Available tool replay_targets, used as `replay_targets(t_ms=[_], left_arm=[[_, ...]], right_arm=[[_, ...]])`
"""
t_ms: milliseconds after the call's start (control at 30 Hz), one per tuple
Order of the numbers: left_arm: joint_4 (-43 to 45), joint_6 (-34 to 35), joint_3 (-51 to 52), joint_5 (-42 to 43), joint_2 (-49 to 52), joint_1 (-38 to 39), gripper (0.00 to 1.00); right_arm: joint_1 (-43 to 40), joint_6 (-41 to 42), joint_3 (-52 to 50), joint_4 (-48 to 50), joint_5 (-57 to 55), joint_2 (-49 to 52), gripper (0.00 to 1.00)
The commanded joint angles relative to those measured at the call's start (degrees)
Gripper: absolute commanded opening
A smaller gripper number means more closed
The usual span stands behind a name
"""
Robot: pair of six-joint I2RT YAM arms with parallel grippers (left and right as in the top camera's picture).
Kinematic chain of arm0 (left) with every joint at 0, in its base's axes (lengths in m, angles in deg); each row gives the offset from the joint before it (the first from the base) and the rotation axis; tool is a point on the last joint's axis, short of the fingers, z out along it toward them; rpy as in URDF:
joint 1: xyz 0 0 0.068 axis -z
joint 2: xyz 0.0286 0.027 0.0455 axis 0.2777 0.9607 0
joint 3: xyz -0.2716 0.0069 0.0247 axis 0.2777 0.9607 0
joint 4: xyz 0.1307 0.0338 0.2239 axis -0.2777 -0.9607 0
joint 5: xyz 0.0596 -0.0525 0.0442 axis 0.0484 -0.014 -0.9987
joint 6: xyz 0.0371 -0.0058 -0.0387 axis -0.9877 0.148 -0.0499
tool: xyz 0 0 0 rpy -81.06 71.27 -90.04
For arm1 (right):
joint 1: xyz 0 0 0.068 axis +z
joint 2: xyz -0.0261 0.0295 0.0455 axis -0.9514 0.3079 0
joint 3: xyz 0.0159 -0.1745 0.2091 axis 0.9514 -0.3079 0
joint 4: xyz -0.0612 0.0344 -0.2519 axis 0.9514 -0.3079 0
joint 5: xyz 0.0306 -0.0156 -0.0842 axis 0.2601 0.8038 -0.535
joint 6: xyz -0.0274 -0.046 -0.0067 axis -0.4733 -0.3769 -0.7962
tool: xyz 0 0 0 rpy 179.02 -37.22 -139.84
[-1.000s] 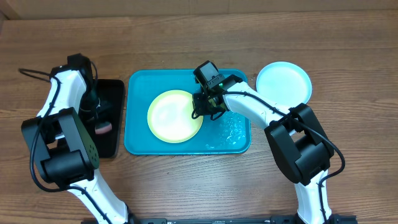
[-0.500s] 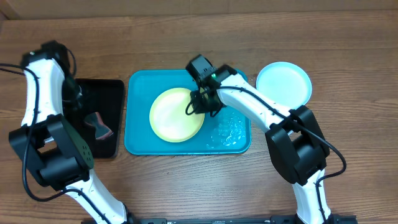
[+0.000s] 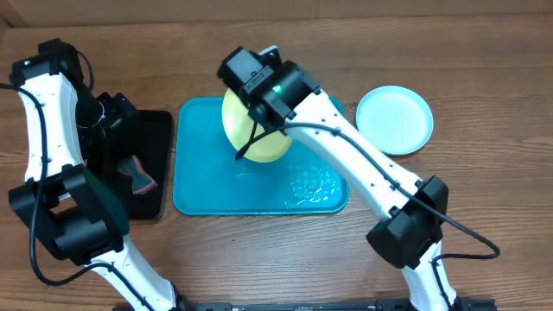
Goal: Clean dirty plates on tray and stack at the side
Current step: 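Lift the yellow plate with the right gripper onto the plate stack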
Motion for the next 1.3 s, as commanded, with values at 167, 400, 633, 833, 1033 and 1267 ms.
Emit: replay_targets(t_ms=[167, 400, 633, 833, 1033, 1267], left_arm=[[0.0, -0.7, -0.7, 1.0, -0.3, -0.2, 1.0], [0.0, -0.7, -0.7, 1.0, -0.3, -0.2, 1.0], [0.0, -0.7, -0.7, 1.0, -0.3, -0.2, 1.0], [0.0, -0.7, -0.7, 1.0, -0.3, -0.2, 1.0], [0.0, -0.7, -0.7, 1.0, -0.3, -0.2, 1.0], [0.0, -0.7, -0.7, 1.0, -0.3, -0.2, 1.0]], right_arm=[[6.2, -6.9, 2.3, -8.0, -31.7, -0.8, 0.04], [10.5, -6.9, 2.3, -9.4, -43.3, -0.8, 0.04], [10.2, -6.2, 2.3, -7.8, -35.3, -0.8, 0.04], [-1.1, -6.2, 2.3, -3.2, -14.2, -0.8, 0.04], [-21.0, -6.2, 2.3, -0.7, 16.2, -0.8, 0.04], [-44.3, -6.2, 2.2, -4.0, 44.0, -0.7, 0.04]])
